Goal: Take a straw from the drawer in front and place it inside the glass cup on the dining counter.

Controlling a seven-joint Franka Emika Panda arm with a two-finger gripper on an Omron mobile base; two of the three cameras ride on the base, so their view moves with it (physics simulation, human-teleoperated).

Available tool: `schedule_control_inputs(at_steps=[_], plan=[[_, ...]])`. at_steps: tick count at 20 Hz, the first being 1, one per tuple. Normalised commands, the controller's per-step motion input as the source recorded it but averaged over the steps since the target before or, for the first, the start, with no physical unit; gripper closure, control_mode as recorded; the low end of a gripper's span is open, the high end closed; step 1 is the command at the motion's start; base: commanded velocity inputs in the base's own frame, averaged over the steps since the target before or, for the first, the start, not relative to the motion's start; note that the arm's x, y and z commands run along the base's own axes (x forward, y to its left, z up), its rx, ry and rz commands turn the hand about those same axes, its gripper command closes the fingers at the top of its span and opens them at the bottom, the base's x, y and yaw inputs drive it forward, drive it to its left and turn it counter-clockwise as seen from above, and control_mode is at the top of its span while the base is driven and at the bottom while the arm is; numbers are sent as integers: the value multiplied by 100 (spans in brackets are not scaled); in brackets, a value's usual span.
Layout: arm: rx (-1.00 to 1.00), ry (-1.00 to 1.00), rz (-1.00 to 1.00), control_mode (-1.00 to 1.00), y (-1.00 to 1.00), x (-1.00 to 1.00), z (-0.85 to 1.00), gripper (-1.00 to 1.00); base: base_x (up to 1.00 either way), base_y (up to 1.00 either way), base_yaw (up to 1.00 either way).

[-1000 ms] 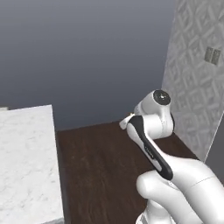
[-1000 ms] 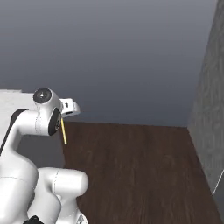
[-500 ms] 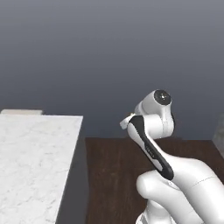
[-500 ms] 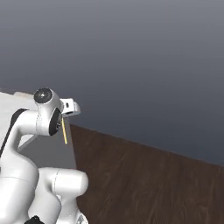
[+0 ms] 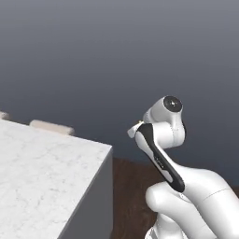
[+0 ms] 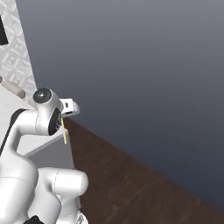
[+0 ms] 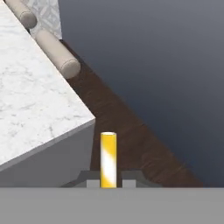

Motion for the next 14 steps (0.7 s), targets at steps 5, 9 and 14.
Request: schedule_control_inputs(at_steps=[5,9,14], plan=[[0,0,0,100,0,0,0,100,100,-66,49],[0,0,0,100,0,0,0,100,100,-62,50],[0,0,0,100,0,0,0,100,100,-62,51]])
